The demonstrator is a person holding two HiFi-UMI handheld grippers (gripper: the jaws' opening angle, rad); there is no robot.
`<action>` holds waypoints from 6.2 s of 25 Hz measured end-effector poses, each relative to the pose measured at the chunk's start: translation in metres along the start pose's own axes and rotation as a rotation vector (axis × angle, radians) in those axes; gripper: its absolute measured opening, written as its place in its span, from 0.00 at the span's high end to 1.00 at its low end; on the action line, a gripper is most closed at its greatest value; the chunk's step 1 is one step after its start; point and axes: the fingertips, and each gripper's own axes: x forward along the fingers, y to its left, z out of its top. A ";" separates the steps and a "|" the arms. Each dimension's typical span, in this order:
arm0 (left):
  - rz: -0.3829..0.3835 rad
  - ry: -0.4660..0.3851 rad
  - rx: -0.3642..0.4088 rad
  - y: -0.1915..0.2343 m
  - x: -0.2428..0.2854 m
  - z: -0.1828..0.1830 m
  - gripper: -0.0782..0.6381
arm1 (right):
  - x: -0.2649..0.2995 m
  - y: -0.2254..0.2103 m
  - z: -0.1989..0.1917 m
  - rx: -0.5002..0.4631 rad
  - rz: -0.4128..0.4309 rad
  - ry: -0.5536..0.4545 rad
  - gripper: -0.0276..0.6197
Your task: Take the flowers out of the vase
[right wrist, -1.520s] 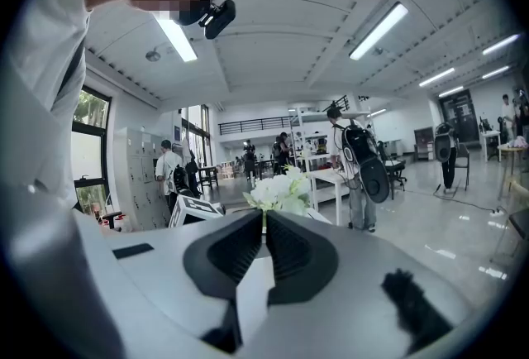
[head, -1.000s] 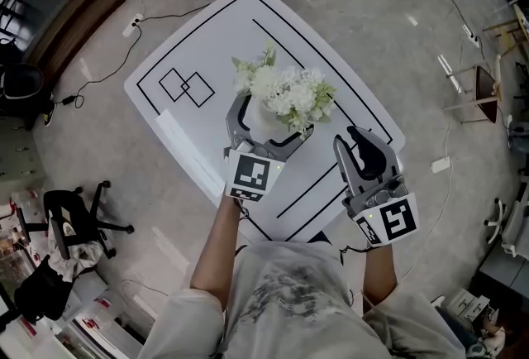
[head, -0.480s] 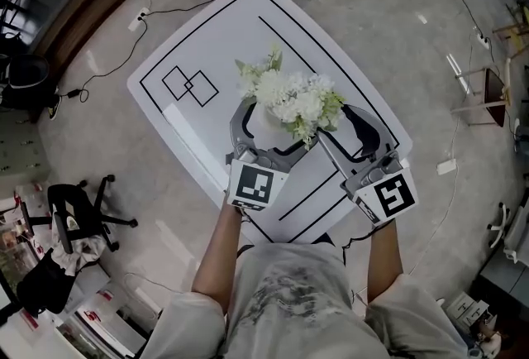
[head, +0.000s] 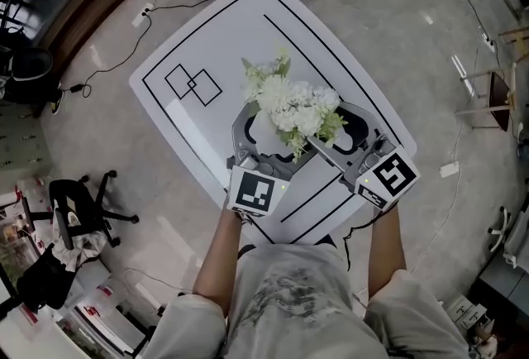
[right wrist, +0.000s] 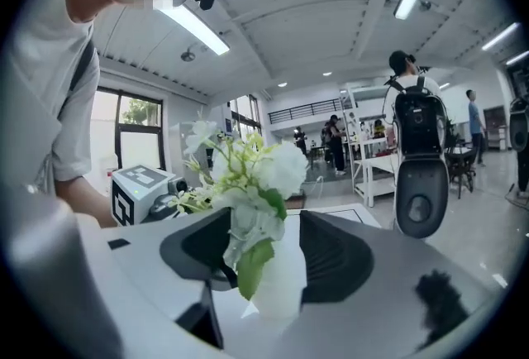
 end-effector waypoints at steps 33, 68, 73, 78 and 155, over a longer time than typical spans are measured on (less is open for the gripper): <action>0.036 0.000 0.027 -0.006 -0.017 0.012 0.12 | 0.006 0.021 0.025 -0.052 0.063 -0.161 0.91; 0.094 -0.117 0.082 -0.010 -0.080 0.076 0.51 | -0.025 0.054 0.085 -0.092 0.026 -0.289 0.91; 0.102 -0.133 0.095 -0.009 -0.089 0.084 0.54 | -0.029 0.060 0.095 -0.103 0.030 -0.317 0.91; 0.116 -0.148 0.103 -0.012 -0.104 0.091 0.57 | -0.035 0.075 0.101 -0.118 0.029 -0.338 0.91; 0.072 -0.237 0.105 -0.050 -0.225 0.144 0.81 | -0.080 0.202 0.142 -0.199 0.045 -0.423 0.91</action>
